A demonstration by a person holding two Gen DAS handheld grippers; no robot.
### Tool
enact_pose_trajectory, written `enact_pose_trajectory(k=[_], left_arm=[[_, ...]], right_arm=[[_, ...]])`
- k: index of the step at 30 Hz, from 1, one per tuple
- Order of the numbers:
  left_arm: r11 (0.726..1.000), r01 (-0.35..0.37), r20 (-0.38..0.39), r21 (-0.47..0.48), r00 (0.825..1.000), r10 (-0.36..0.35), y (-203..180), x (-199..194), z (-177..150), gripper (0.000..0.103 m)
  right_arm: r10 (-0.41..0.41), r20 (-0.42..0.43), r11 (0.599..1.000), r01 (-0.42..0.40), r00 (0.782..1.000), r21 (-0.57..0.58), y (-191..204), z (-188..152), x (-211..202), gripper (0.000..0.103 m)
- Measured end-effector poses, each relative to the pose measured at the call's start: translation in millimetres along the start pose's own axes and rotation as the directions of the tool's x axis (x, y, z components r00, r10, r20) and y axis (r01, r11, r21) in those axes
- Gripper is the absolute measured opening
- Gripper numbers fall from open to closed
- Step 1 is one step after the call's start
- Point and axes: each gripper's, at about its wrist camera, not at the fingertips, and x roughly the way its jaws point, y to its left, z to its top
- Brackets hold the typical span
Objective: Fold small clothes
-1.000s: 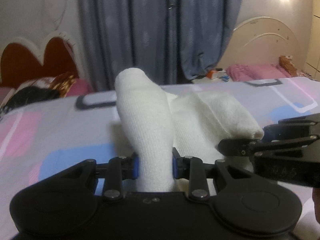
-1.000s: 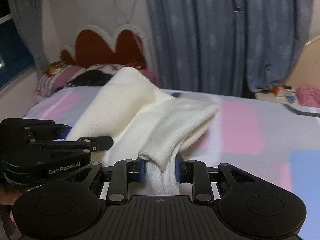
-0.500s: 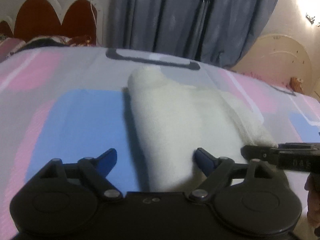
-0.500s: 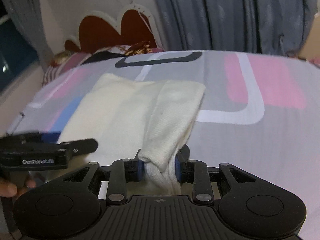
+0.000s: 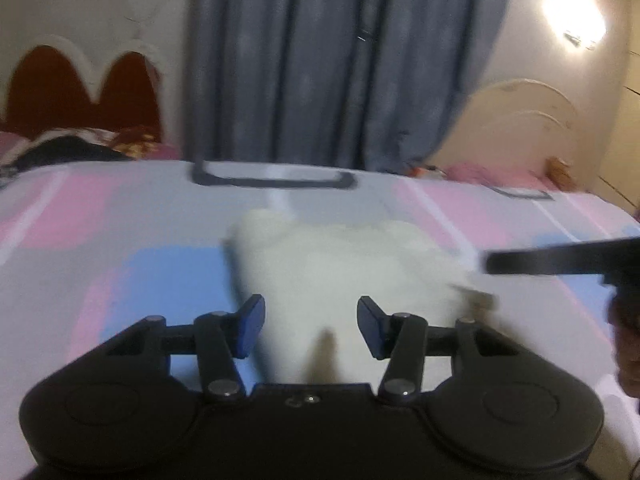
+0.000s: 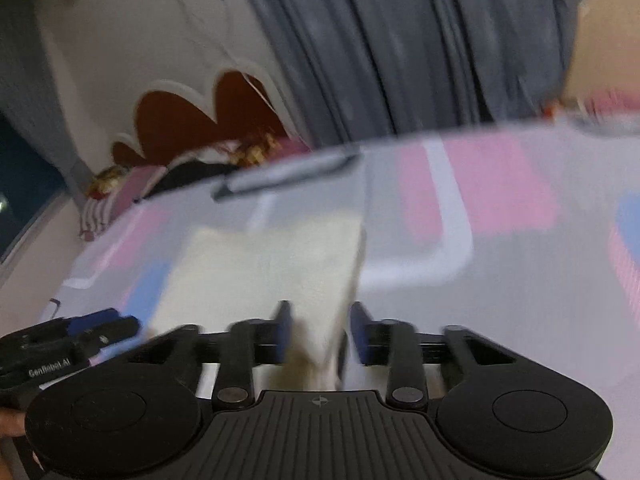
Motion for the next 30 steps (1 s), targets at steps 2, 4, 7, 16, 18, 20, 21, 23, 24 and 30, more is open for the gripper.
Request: enact_pose_trajectory(k=[2, 4, 7, 16, 18, 20, 21, 23, 24, 30], left_arm=[[0.999, 0.032, -0.030, 0.018, 0.999, -0.032, -15.5, 6.7, -5.5, 0.051], [0.998, 0.012, -0.111, 0.066, 0.994, -0.004, -29.2, 21.6, -14.9, 0.050], [0.994, -0.023, -0.109, 0.108, 0.993, 0.035, -39.4, 21.6, -28.8, 0.051], [0.990, -0.111, -0.019, -0.089, 0.994, 0.110, -13.8, -51.3, -75.8, 0.059], [0.988, -0.111, -0.056, -0.111, 0.993, 0.105, -9.0, -50.7, -85.3, 0.057], [0.988, -0.111, -0.076, -0.104, 0.992, 0.103, -8.8, -48.3, -89.7, 0.057], [0.989, -0.113, -0.078, -0.097, 0.991, 0.105, -10.0, -47.7, -90.1, 0.057], [0.989, -0.115, -0.079, -0.098, 0.991, 0.107, -11.7, -48.7, -90.1, 0.057], [0.988, -0.114, -0.075, -0.102, 0.992, 0.107, -11.6, -49.3, -90.0, 0.058], [0.984, -0.119, -0.079, -0.134, 0.991, 0.110, -9.8, -44.0, -90.2, 0.058]], right_arm=[[0.002, -0.034, 0.996, -0.005, 0.999, -0.086, 15.0, -2.1, 8.5, 0.020], [-0.039, -0.115, 0.981, 0.016, 0.993, -0.194, 26.4, -14.3, 28.1, 0.019], [-0.117, -0.113, 0.962, 0.084, 0.987, -0.261, 19.3, -31.2, 45.5, 0.018], [-0.036, -0.072, 0.988, 0.025, 0.997, -0.149, 21.2, -51.6, -31.3, 0.019], [-0.036, -0.114, 0.989, 0.018, 0.993, -0.150, 24.0, -67.5, -29.6, 0.018], [-0.043, -0.137, 0.988, 0.022, 0.990, -0.156, 28.4, -78.6, -24.3, 0.018], [-0.067, -0.143, 0.985, 0.043, 0.987, -0.169, 29.5, -84.0, -22.4, 0.018], [-0.121, -0.126, 0.979, 0.097, 0.985, -0.179, 29.3, -89.2, -21.4, 0.019], [-0.103, -0.120, 0.985, 0.085, 0.987, -0.149, 27.9, -87.3, -23.7, 0.019], [-0.062, -0.134, 0.985, 0.039, 0.989, -0.167, 34.3, -82.0, -12.8, 0.005]])
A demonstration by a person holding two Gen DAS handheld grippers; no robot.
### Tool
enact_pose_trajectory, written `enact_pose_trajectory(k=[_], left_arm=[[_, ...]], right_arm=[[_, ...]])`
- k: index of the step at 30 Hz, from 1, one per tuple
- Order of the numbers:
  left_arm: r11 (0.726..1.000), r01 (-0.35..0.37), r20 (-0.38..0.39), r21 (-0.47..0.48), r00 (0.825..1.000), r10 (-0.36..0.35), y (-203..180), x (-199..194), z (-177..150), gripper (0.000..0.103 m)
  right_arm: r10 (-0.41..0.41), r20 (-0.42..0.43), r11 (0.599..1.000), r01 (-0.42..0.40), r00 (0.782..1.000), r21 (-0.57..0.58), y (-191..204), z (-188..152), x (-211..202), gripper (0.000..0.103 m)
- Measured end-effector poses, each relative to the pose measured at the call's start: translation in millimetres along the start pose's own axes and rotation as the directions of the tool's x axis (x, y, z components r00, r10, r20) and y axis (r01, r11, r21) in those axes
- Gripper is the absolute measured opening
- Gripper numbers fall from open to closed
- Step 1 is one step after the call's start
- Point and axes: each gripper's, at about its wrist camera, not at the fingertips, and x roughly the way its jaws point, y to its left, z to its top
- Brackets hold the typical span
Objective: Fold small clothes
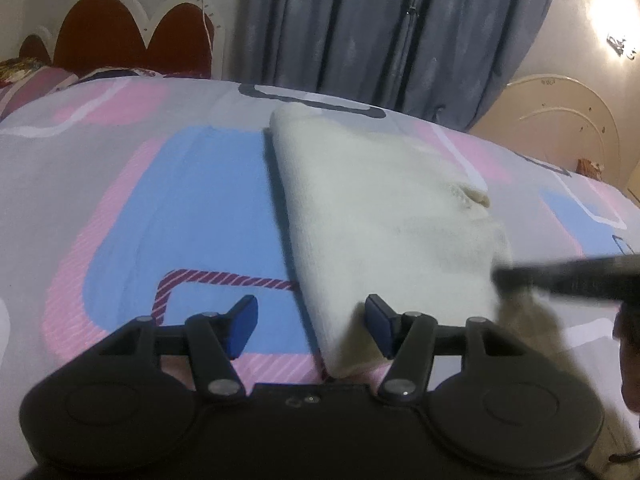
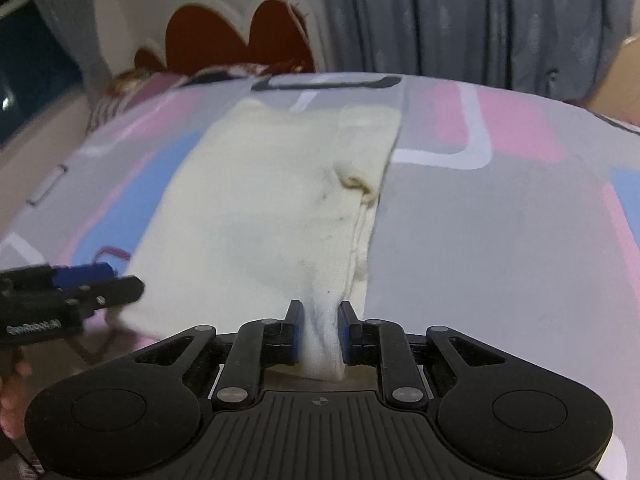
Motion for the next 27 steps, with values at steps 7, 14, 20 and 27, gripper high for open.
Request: enact_pose_trajectory(k=[7, 14, 20, 27], left_arm=[[1.000, -0.003, 0.010, 0.006, 1.000, 0.003, -1.0, -5.4, -4.8, 0.060], [1.000, -0.011, 0.006, -0.019, 1.000, 0.011, 2.7, -7.4, -12.6, 0.061], [1.000, -0.007, 0.015, -0.004, 1.000, 0.007, -0.2, -11.5, -5.4, 0.061], [0.999, -0.030, -0.012, 0.018, 0.999, 0.031, -6.2, -5.3, -5.9, 0.064]], right_arm=[[-0.003, 0.054, 0.990, -0.004, 0.999, 0.140, -28.5, 1.1, -15.9, 0.006], [0.088, 0.054, 0.981, -0.096, 0.995, 0.167, -29.9, -19.6, -16.1, 0.064], [0.309, -0.014, 0.798, -0.251, 0.951, 0.548, -60.7, -20.5, 6.9, 0.016], [0.213, -0.015, 0.796, -0.165, 0.977, 0.583, -61.5, -33.0, -2.1, 0.018]])
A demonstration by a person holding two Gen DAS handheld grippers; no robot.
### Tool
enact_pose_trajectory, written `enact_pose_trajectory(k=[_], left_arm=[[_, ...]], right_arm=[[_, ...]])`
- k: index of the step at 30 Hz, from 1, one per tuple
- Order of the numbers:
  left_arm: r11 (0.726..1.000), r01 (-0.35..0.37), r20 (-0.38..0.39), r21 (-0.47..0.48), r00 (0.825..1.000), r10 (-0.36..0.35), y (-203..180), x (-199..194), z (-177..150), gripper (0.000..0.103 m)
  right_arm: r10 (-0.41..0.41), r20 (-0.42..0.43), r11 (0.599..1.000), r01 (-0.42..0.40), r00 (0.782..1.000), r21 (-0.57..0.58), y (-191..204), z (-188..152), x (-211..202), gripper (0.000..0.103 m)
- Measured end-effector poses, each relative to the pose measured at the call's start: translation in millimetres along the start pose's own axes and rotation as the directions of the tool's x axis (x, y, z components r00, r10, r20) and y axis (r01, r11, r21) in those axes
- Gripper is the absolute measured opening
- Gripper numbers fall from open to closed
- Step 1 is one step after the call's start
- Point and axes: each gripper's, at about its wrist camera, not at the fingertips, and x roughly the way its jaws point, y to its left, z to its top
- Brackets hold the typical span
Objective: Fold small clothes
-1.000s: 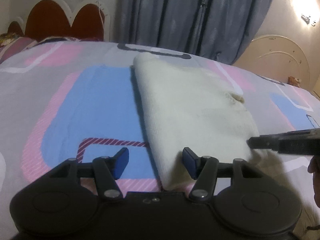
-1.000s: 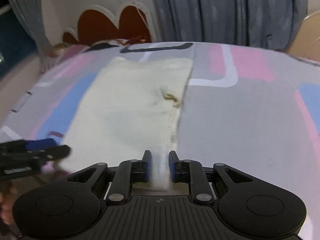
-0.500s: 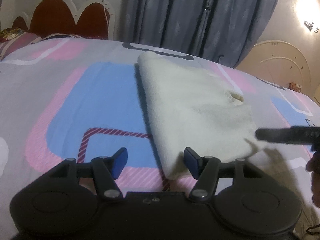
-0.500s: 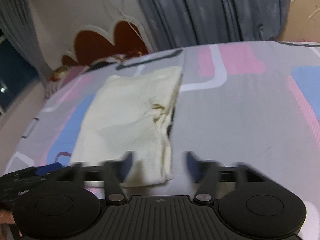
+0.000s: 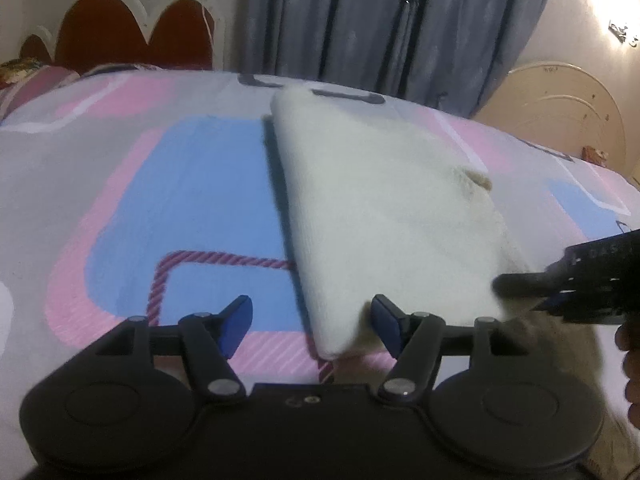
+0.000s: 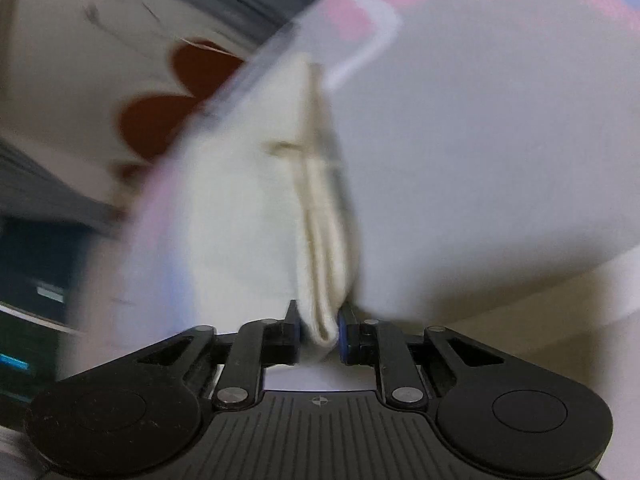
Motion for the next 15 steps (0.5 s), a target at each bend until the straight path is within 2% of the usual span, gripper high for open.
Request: enact_pose_trajectory(k=[1, 2, 3, 4, 6, 7, 8, 9, 10, 11, 12, 13, 14, 15], left_arm=[[1.000, -0.002, 0.023, 0.003, 1.000, 0.002, 1.9, -5.4, -0.4, 0.064], [1.000, -0.015, 0.040, 0.009, 0.999, 0.014, 1.6, -10.5, -1.8, 0.064], [0.999, -0.033, 0.049, 0.015, 0.998, 0.032, 1.4, -14.2, -3.2, 0.064], [0.999, -0.037, 0.058, 0.015, 0.998, 0.036, 1.2, -16.5, -5.0, 0.064], [1.000, -0.027, 0.050, 0.010, 0.998, 0.026, -2.2, -14.6, -6.5, 0.064], [1.000, -0.025, 0.038, 0.014, 0.999, 0.024, -4.7, -11.8, -7.0, 0.064], [0.999, -0.026, 0.032, 0.031, 0.999, 0.025, -9.3, -8.8, -7.7, 0.065], [0.997, -0.042, 0.012, 0.059, 0.999, 0.041, -13.2, -3.5, -7.7, 0.066], [0.994, -0.066, -0.021, 0.092, 0.997, 0.068, -17.1, 3.2, -9.2, 0.071], [0.992, -0.076, -0.034, 0.098, 0.996, 0.079, -18.1, 4.5, -9.7, 0.073], [0.992, -0.083, -0.039, 0.093, 0.995, 0.087, -17.4, 1.6, -7.6, 0.073], [0.990, -0.095, -0.038, 0.101, 0.994, 0.099, -18.7, -3.8, -7.3, 0.071], [0.987, -0.110, -0.026, 0.113, 0.993, 0.113, -21.0, -10.7, -7.9, 0.067], [0.987, -0.116, -0.012, 0.113, 0.993, 0.118, -22.8, -19.9, -9.9, 0.067]], right_arm=[[-0.040, 0.032, 0.998, 0.041, 0.999, -0.046, 7.2, -1.0, -6.8, 0.021], [-0.108, 0.110, 0.983, 0.122, 0.988, -0.136, 19.4, -5.4, -18.5, 0.024], [-0.154, 0.208, 0.948, 0.204, 0.966, -0.245, 34.6, -12.5, -31.4, 0.024], [-0.142, 0.262, 0.913, 0.229, 0.955, -0.339, 47.7, -20.6, -41.3, 0.024], [-0.071, 0.226, 0.869, 0.171, 0.972, -0.464, 63.7, -33.0, -42.7, 0.024], [-0.073, 0.212, 0.825, 0.178, 0.974, -0.537, 72.8, -42.6, -35.5, 0.024], [-0.098, 0.204, 0.762, 0.206, 0.974, -0.615, 81.0, -52.8, -25.1, 0.024], [-0.126, 0.206, 0.717, 0.233, 0.970, -0.657, 82.5, -59.1, -16.3, 0.024], [-0.193, 0.217, 0.689, 0.290, 0.957, -0.664, 78.7, -63.5, -4.3, 0.024], [-0.275, 0.229, 0.700, 0.357, 0.934, -0.619, 67.9, -59.0, 5.5, 0.023], [-0.279, 0.235, 0.738, 0.365, 0.931, -0.567, 56.1, -52.8, 3.8, 0.029], [-0.285, 0.227, 0.777, 0.363, 0.931, -0.515, 50.7, -47.4, -0.8, 0.030], [-0.298, 0.234, 0.787, 0.377, 0.926, -0.488, 51.1, -47.0, -6.7, 0.030], [-0.303, 0.265, 0.772, 0.399, 0.915, -0.494, 56.4, -51.3, -15.2, 0.029]])
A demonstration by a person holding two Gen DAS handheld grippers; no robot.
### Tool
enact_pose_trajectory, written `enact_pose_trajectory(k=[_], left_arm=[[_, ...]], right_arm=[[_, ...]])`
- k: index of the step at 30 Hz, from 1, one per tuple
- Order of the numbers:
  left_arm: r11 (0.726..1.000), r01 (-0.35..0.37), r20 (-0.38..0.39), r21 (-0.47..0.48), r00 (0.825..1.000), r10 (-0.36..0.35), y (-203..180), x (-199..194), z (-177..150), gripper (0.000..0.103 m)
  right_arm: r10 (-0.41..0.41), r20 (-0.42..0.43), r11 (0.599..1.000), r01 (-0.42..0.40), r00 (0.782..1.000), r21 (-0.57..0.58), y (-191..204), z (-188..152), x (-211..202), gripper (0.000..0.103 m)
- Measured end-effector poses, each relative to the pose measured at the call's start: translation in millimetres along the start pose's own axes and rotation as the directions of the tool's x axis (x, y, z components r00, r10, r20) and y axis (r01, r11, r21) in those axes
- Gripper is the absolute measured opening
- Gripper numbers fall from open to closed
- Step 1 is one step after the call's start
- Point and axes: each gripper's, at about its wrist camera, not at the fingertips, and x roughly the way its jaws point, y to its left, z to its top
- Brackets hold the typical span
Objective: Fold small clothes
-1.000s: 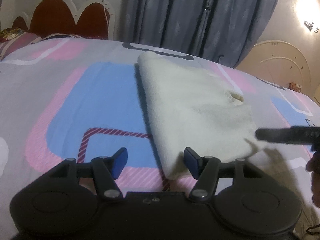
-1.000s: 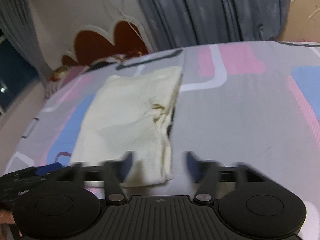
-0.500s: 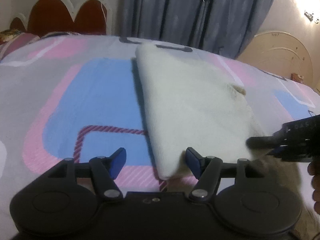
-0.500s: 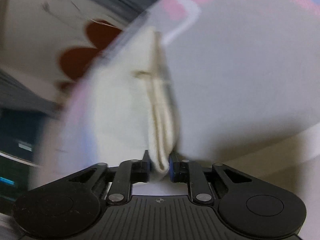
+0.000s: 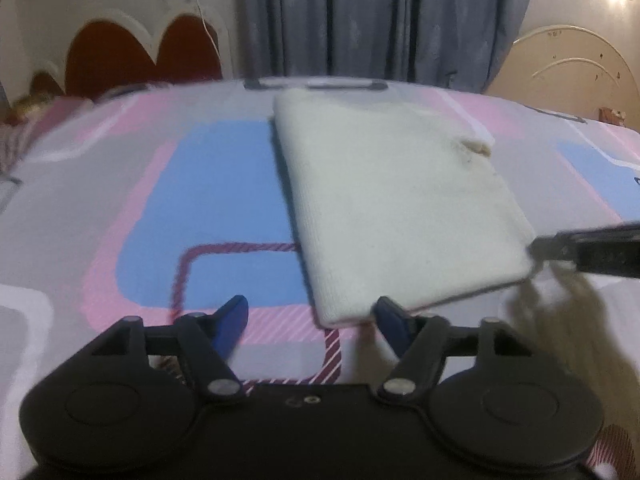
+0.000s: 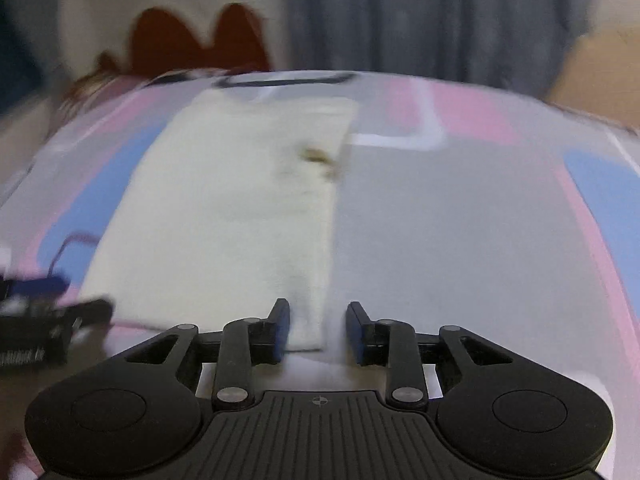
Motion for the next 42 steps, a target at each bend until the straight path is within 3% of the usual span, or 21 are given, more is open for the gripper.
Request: enact_pose_trajectory(k=[4, 12, 16, 17, 18, 19, 20, 29, 42], left_arm=[[0.999, 0.026, 0.040, -0.030, 0.999, -0.024, -6.4, -39.7, -9.0, 0.068], [1.000, 0.017, 0.141, -0.006, 0.990, -0.016, -37.3, -128.0, -24.9, 0.083], [1.000, 0.021, 0.183, -0.010, 0.983, -0.019, -51.8, -173.7, -39.0, 0.100], [1.000, 0.023, 0.196, -0.014, 0.980, -0.020, -56.0, -187.1, -44.1, 0.103], [1.000, 0.021, 0.206, -0.015, 0.978, -0.018, -58.8, -197.0, -47.9, 0.103], [1.000, 0.016, 0.211, -0.017, 0.977, -0.012, -62.7, -207.5, -52.6, 0.103], [1.000, 0.014, 0.214, -0.020, 0.977, -0.009, -64.8, -215.9, -56.3, 0.103], [0.999, -0.040, 0.282, -0.013, 0.958, 0.042, -83.8, -291.5, -98.2, 0.103], [0.997, -0.064, 0.333, -0.044, 0.940, 0.075, -91.6, -325.4, -107.3, 0.103]], right_arm=[[0.067, 0.043, 0.998, -0.067, 0.997, 0.005, 2.5, -8.0, -41.6, 0.029], [0.116, 0.122, 0.993, -0.115, 0.986, -0.015, 16.4, -41.1, -133.3, 0.030], [0.108, 0.154, 0.994, -0.110, 0.982, 0.004, 19.6, -57.7, -178.4, 0.031], [0.107, 0.161, 0.994, -0.110, 0.981, 0.008, 18.2, -63.1, -191.1, 0.043], [0.105, 0.173, 0.994, -0.109, 0.979, 0.014, 17.4, -67.6, -202.5, 0.073], [0.096, 0.192, 0.995, -0.101, 0.977, 0.016, 17.2, -73.1, -215.9, 0.091], [0.086, 0.216, 0.996, -0.090, 0.973, 0.009, 17.9, -78.9, -230.7, 0.103], [0.076, 0.263, 0.997, -0.065, 0.962, -0.051, 23.1, -120.4, -308.5, 0.103], [0.101, 0.317, 0.991, -0.068, 0.943, -0.113, 33.2, -143.0, -352.0, 0.103]])
